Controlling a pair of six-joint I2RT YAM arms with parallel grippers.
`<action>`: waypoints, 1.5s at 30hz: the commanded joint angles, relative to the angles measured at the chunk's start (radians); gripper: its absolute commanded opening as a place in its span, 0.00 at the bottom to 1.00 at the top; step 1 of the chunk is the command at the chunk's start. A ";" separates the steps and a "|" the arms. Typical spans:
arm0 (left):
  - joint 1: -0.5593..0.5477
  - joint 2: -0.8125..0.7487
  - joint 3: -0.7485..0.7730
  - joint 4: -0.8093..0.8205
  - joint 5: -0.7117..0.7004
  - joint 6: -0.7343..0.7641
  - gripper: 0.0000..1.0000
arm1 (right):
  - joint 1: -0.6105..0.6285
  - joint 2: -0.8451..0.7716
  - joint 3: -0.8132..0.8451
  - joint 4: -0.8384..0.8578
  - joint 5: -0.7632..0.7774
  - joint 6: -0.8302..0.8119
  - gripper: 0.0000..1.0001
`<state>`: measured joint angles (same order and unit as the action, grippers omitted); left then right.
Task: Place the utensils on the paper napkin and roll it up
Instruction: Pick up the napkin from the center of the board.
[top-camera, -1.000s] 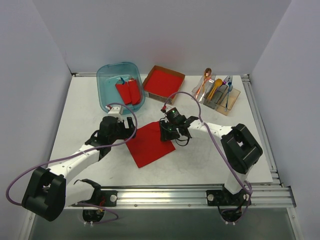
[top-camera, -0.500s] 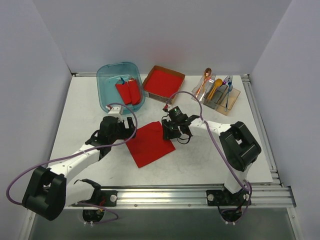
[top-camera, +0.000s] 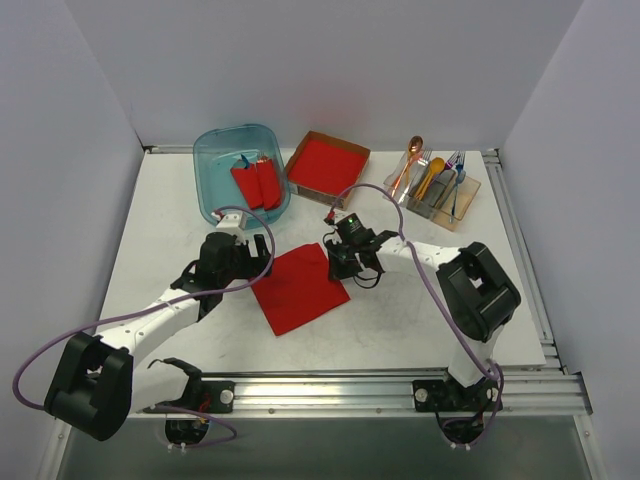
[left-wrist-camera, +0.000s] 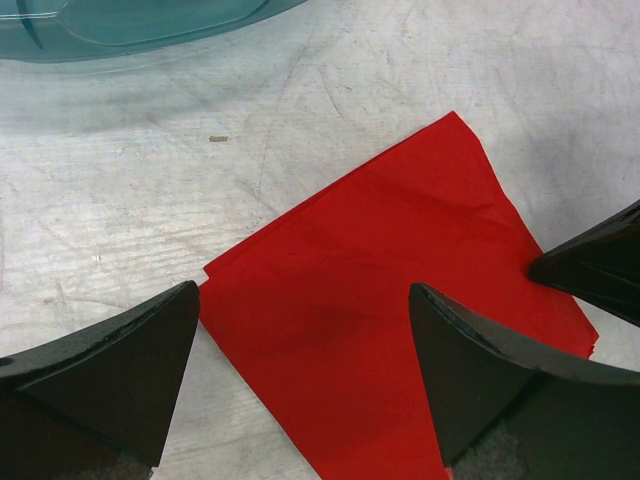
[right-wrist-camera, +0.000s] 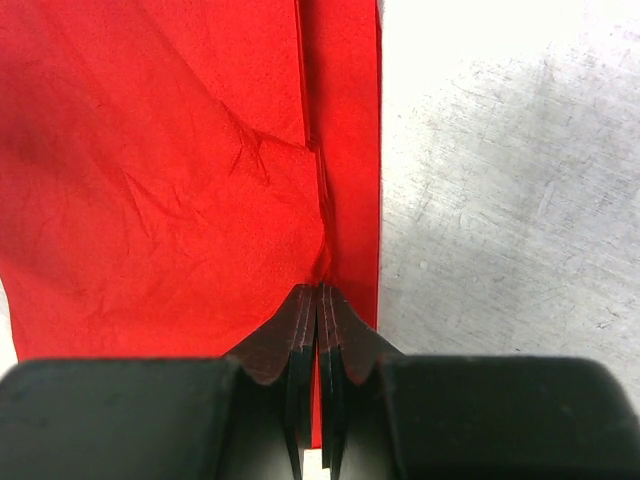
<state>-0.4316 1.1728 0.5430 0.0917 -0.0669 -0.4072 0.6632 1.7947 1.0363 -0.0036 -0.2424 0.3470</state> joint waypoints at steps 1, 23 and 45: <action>-0.004 -0.007 0.044 0.039 -0.005 0.001 0.95 | -0.010 -0.058 -0.005 -0.010 0.020 0.003 0.00; -0.006 -0.009 0.044 0.037 -0.008 0.001 0.95 | -0.080 -0.089 -0.093 -0.004 0.097 0.018 0.00; -0.004 -0.027 0.040 0.031 -0.013 -0.001 0.95 | -0.131 -0.216 0.044 -0.078 0.107 0.021 0.00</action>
<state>-0.4316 1.1713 0.5430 0.0914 -0.0692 -0.4072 0.5301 1.6428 1.0039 -0.0387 -0.1570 0.3767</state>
